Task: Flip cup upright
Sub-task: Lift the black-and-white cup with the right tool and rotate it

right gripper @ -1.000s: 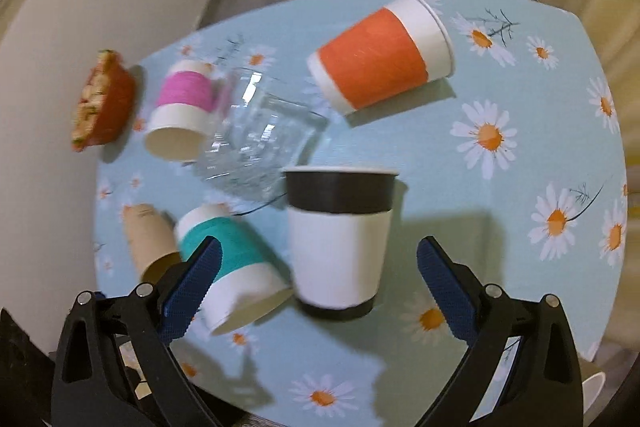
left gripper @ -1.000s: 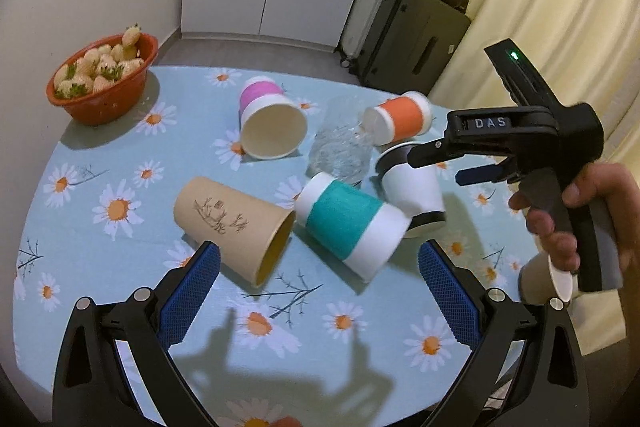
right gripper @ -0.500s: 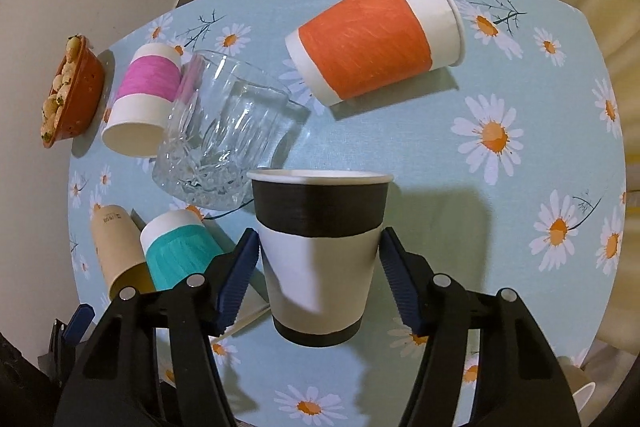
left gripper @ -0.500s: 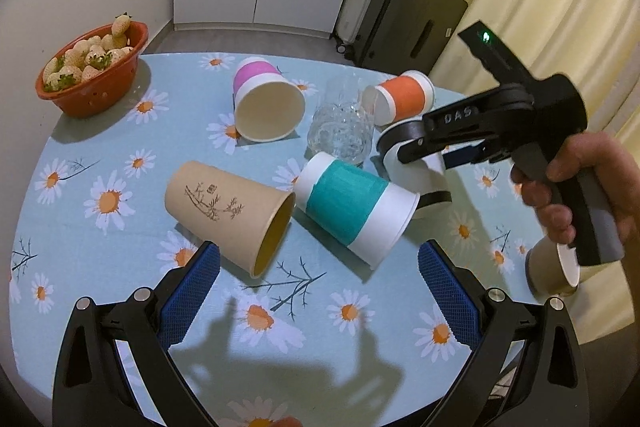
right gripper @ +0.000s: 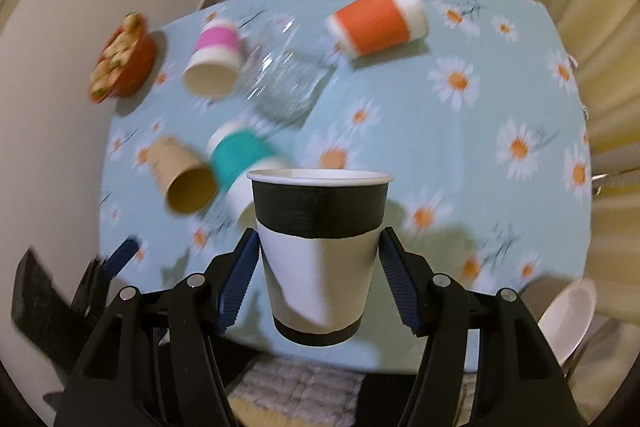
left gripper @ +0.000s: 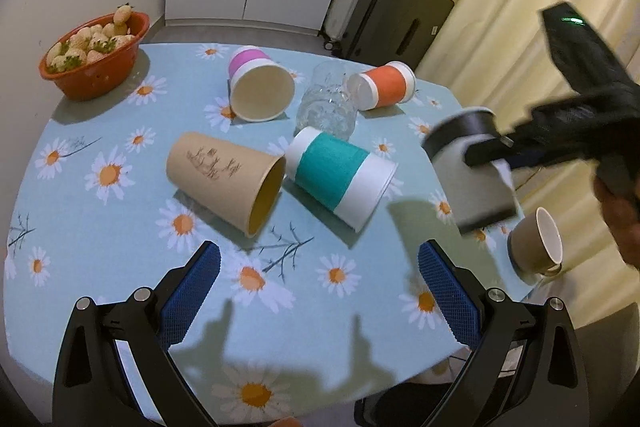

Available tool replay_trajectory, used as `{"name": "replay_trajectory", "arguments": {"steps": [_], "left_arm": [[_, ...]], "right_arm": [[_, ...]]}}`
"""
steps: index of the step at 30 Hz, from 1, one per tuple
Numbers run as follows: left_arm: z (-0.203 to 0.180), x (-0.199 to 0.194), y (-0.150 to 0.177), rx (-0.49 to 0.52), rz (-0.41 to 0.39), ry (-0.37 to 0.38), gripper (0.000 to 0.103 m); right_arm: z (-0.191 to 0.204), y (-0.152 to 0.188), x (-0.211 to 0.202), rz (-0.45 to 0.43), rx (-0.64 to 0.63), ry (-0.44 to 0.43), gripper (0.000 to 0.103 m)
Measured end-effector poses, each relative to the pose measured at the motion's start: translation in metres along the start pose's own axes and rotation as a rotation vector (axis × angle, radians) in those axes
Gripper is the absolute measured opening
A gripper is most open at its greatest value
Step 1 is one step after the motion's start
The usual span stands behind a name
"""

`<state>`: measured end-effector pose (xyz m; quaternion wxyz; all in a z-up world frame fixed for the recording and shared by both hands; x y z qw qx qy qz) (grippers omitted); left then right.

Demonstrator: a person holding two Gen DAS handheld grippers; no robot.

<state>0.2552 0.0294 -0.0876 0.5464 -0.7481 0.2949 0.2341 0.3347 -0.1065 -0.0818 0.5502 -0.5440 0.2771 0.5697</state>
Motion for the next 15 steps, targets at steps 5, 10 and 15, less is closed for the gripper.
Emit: {"name": "replay_trajectory", "arguments": {"steps": [5, 10, 15], "left_arm": [[0.012, -0.009, 0.014, -0.052, 0.005, 0.003, 0.097], [0.022, -0.021, 0.045, -0.078, 0.04, -0.004, 0.096], [0.027, -0.03, 0.062, -0.082, 0.053, -0.01, 0.096]], "right_arm": [[0.024, 0.047, 0.005, 0.03, 0.017, -0.036, 0.062], [0.029, 0.076, 0.035, 0.075, 0.034, -0.025, 0.062], [0.031, 0.084, 0.054, 0.09, 0.043, -0.012, 0.062]]}}
Point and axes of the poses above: each gripper's, at about its wrist camera, not at the fingertips, and x roughly the way its jaws point, z to its left, y to its underside, the point moved 9 cm from there along x, roughly the way its jaws point, and after that the axes turned 9 degrees about -z, right-handed, at the moved point
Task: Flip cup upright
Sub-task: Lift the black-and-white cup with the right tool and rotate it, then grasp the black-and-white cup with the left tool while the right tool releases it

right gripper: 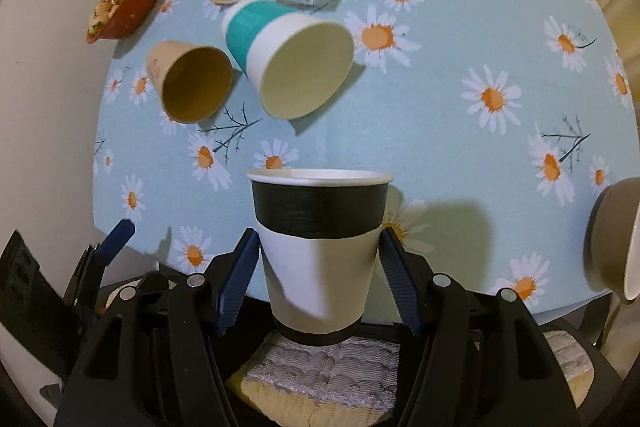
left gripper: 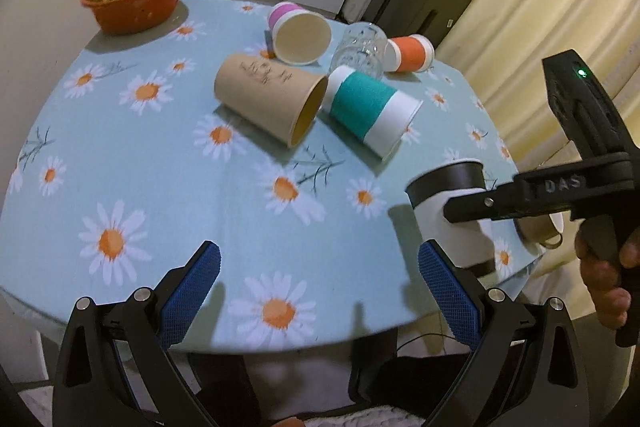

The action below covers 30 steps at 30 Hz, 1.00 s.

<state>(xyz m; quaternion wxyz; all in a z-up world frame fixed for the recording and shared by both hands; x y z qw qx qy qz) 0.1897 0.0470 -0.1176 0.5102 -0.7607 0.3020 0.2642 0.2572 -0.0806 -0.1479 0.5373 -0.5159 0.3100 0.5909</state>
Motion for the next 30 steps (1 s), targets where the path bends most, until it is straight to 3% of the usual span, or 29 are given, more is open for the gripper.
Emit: {"name": "replay_trajectory", "arguments": {"steps": [15, 24, 30], "left_arm": [[-0.012, 0.005, 0.006, 0.037, 0.02, 0.022, 0.096], [-0.02, 0.01, 0.013, 0.078, 0.039, 0.008, 0.096], [-0.024, 0.022, 0.018, 0.064, 0.091, 0.022, 0.096]], "right_arm": [[-0.002, 0.005, 0.013, 0.011, 0.002, 0.004, 0.063], [-0.004, 0.004, -0.011, -0.022, 0.015, -0.039, 0.069], [-0.011, 0.008, -0.05, -0.101, 0.038, -0.118, 0.069]]}}
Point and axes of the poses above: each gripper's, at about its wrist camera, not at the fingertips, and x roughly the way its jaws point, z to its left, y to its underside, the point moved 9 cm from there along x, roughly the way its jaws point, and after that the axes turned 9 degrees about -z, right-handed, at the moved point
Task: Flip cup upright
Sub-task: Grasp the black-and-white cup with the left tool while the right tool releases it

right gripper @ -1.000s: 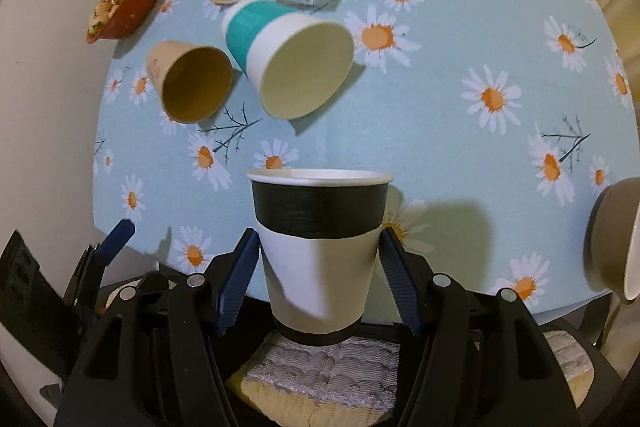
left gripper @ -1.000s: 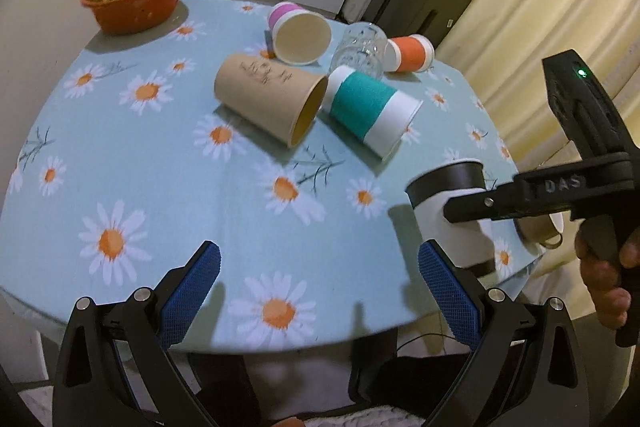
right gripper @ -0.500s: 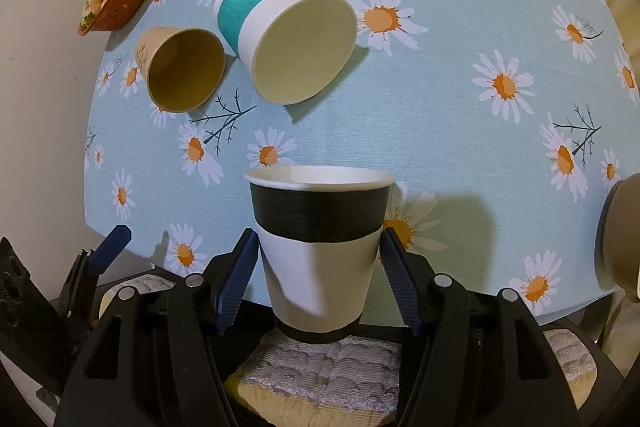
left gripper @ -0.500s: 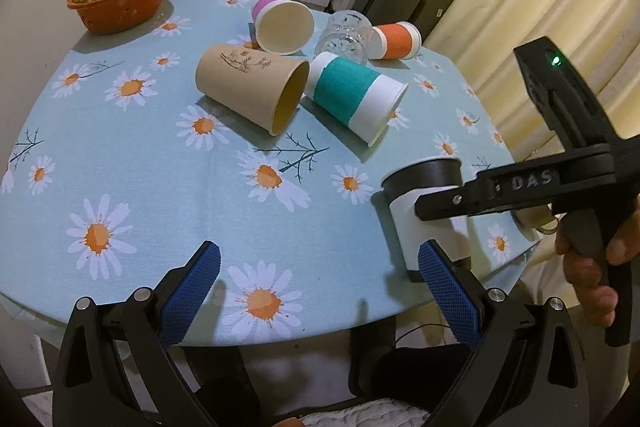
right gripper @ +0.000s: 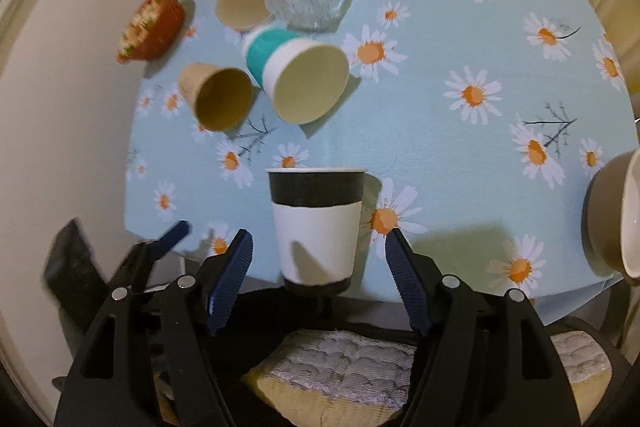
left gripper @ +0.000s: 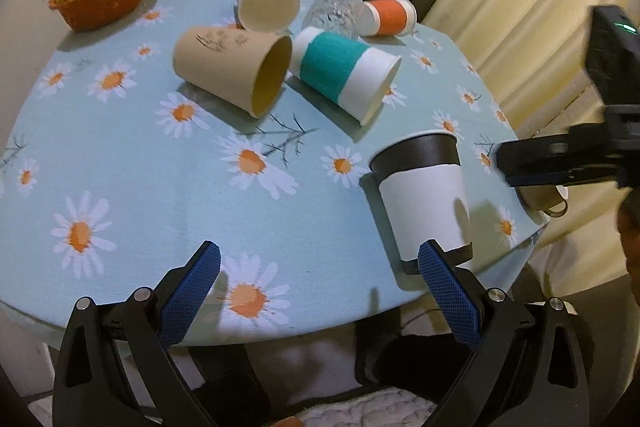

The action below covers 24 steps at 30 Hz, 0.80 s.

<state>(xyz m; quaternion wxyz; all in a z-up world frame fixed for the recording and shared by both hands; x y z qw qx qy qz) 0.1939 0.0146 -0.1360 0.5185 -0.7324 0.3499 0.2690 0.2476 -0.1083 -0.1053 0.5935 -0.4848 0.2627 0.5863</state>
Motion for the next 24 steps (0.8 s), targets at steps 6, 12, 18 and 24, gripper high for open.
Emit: {"name": "replay_trajectory", "arguments": {"steps": [6, 12, 18, 24], "left_arm": [[-0.026, 0.008, -0.011, -0.055, 0.065, 0.084, 0.096], [-0.06, 0.016, -0.03, -0.068, 0.135, 0.089, 0.096], [-0.076, 0.037, -0.025, -0.053, 0.211, 0.016, 0.095], [-0.077, 0.058, -0.018, -0.081, 0.253, -0.036, 0.086]], "right_arm": [[-0.008, 0.011, -0.054, -0.167, 0.023, -0.12, 0.069], [-0.021, 0.041, -0.084, -0.245, 0.058, -0.223, 0.069], [-0.039, 0.067, -0.1, -0.308, 0.072, -0.259, 0.069], [-0.052, 0.08, -0.103, -0.339, 0.078, -0.27, 0.069]]}}
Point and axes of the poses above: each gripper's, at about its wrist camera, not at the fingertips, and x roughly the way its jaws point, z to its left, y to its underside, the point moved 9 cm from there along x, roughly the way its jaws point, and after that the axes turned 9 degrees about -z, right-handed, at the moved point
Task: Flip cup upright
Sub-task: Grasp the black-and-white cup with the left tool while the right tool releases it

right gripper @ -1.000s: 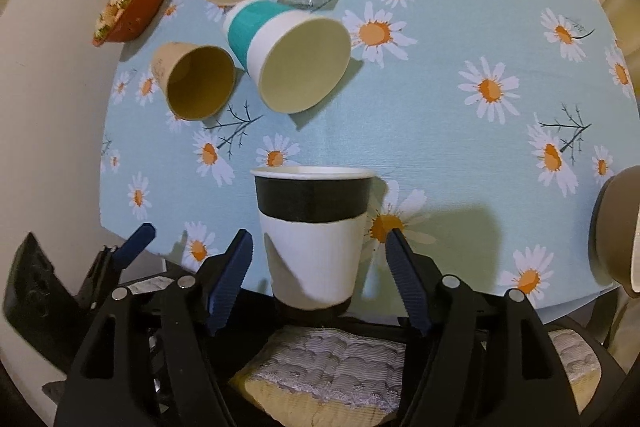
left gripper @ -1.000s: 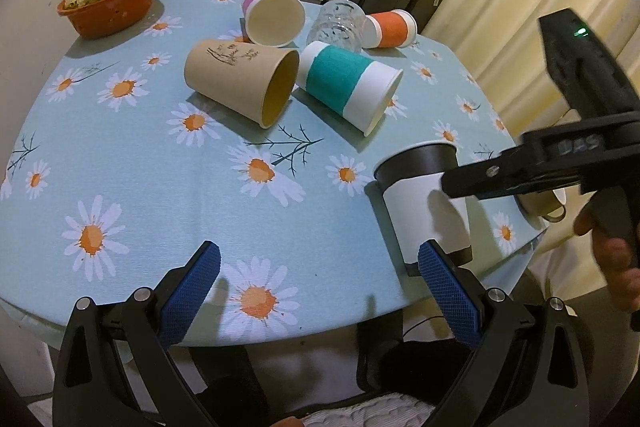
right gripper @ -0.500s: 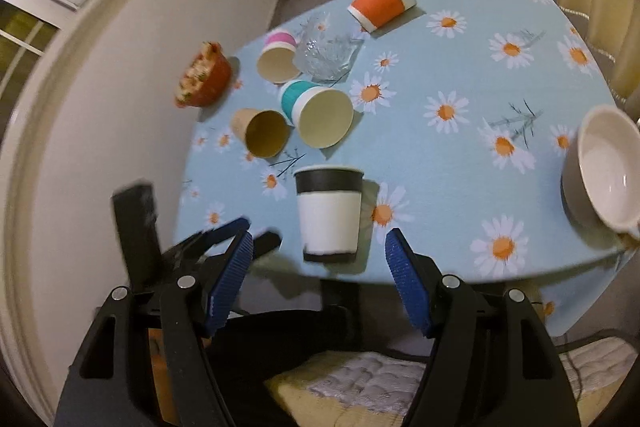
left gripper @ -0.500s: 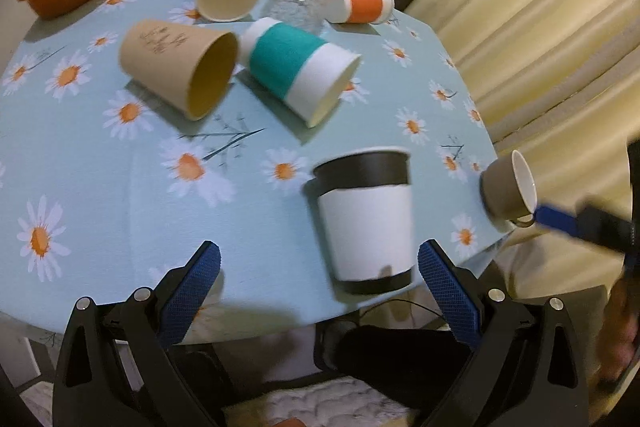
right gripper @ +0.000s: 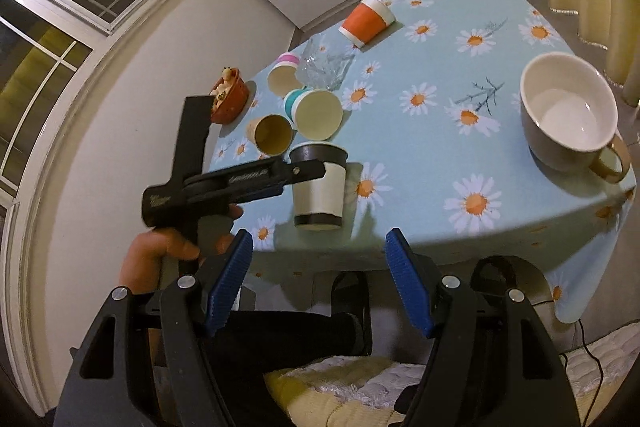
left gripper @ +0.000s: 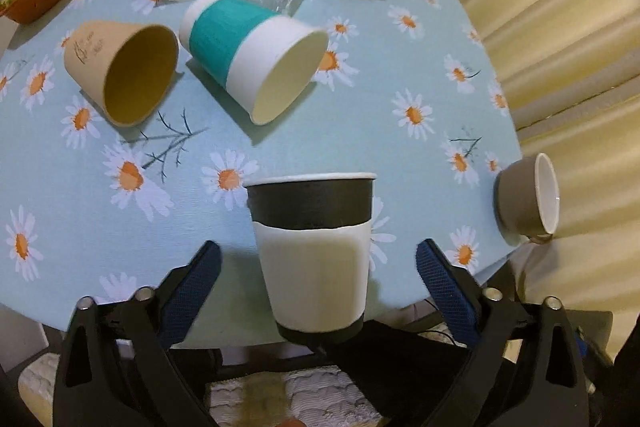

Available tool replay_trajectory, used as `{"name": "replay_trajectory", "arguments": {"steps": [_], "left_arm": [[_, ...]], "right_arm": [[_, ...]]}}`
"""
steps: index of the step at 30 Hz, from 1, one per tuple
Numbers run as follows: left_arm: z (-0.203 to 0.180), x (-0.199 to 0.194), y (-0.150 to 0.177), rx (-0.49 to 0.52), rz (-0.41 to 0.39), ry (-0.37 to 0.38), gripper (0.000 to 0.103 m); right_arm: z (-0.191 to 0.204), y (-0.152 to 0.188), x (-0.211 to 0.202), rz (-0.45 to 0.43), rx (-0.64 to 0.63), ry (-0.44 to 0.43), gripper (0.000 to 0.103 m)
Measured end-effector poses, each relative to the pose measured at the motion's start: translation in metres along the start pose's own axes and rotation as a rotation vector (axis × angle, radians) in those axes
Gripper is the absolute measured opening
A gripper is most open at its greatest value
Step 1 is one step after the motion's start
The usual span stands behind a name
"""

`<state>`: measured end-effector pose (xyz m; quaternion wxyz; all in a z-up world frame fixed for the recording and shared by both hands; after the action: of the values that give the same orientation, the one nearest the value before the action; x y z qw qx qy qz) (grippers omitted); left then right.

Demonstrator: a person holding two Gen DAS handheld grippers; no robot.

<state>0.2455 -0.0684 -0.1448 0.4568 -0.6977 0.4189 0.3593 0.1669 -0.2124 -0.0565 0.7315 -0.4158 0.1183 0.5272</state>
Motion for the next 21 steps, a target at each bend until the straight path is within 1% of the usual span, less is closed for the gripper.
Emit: {"name": "replay_trajectory", "arguments": {"steps": [1, 3, 5, 6, 7, 8, 14, 21], "left_arm": [[0.0, 0.005, 0.002, -0.003, 0.015, -0.009, 0.081], [-0.003, 0.011, 0.003, -0.003, 0.029, -0.012, 0.078], [-0.002, 0.014, 0.002, 0.0, 0.029, -0.036, 0.076], [-0.002, 0.015, 0.001, 0.004, 0.022, -0.045, 0.073], [-0.003, 0.015, 0.0, 0.006, 0.021, -0.05, 0.068], [-0.002, 0.015, 0.0, 0.005, 0.02, -0.054, 0.064], [-0.003, 0.015, -0.002, 0.023, 0.017, -0.076, 0.064], [-0.007, 0.003, -0.004, 0.037, -0.013, -0.07, 0.063]], "right_arm": [[-0.002, 0.002, 0.001, 0.002, 0.004, -0.009, 0.069], [-0.005, 0.004, 0.005, 0.011, 0.015, -0.023, 0.069], [-0.009, 0.007, 0.008, 0.021, 0.023, -0.036, 0.069], [-0.011, 0.008, 0.011, 0.027, 0.027, -0.038, 0.069], [-0.012, 0.01, 0.011, 0.03, 0.03, -0.041, 0.069], [-0.014, 0.011, 0.013, 0.034, 0.036, -0.044, 0.069], [-0.015, 0.016, 0.018, 0.046, 0.046, -0.062, 0.069], [-0.009, 0.019, 0.023, 0.051, 0.044, -0.079, 0.069]]}}
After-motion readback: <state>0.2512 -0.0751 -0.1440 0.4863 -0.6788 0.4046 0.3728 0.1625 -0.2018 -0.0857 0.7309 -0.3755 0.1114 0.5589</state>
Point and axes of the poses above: each gripper's, at about its wrist camera, not at the fingertips, and x roughly the way its jaws point, z to its left, y to its underside, the point moved 9 cm from there along x, roughly the way its jaws point, and after that the axes turned 9 degrees about -z, right-handed, at the moved point
